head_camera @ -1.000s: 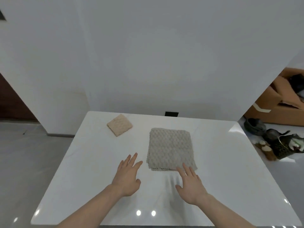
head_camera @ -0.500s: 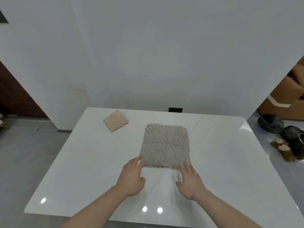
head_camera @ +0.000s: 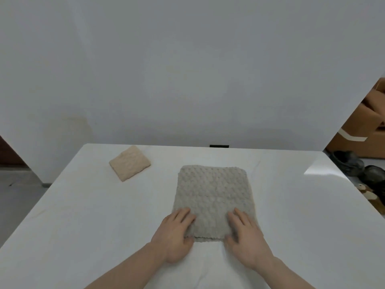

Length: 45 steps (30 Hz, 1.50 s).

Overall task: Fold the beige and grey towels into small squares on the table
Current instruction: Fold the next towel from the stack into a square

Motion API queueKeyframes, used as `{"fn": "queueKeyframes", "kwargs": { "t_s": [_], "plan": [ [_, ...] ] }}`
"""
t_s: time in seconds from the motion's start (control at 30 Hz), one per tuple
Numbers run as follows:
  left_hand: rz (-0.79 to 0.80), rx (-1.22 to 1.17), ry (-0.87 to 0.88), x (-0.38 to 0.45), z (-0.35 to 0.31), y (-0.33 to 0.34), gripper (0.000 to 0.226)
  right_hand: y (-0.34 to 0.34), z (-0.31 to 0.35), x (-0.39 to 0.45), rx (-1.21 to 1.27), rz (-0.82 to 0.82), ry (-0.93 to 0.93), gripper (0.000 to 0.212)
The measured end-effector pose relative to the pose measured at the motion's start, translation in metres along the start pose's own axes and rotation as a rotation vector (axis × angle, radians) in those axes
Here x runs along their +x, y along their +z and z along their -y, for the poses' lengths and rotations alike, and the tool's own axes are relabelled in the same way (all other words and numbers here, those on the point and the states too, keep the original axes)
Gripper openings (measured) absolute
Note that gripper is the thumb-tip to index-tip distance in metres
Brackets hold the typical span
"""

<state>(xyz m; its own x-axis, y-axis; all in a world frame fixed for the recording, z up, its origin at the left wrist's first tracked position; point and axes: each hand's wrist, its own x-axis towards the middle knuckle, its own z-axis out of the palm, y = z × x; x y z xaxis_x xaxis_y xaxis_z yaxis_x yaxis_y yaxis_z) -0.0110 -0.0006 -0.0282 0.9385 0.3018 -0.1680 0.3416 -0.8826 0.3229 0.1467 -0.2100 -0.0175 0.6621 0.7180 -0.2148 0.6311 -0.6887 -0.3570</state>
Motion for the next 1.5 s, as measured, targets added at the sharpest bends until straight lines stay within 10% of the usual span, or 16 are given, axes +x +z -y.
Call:
{"fn": "queueKeyframes", "kwargs": {
  "t_s": [0.27,1.5],
  "plan": [
    [-0.372,-0.093,0.066,0.007,0.025,0.074,0.059,0.084,-0.027,0.013,-0.053,-0.364,-0.059,0.070],
    [-0.862,-0.184,-0.055,-0.005,0.024,0.081,0.023,0.093,-0.045,0.020,0.184,-0.887,-0.125,0.028]
  ]
}}
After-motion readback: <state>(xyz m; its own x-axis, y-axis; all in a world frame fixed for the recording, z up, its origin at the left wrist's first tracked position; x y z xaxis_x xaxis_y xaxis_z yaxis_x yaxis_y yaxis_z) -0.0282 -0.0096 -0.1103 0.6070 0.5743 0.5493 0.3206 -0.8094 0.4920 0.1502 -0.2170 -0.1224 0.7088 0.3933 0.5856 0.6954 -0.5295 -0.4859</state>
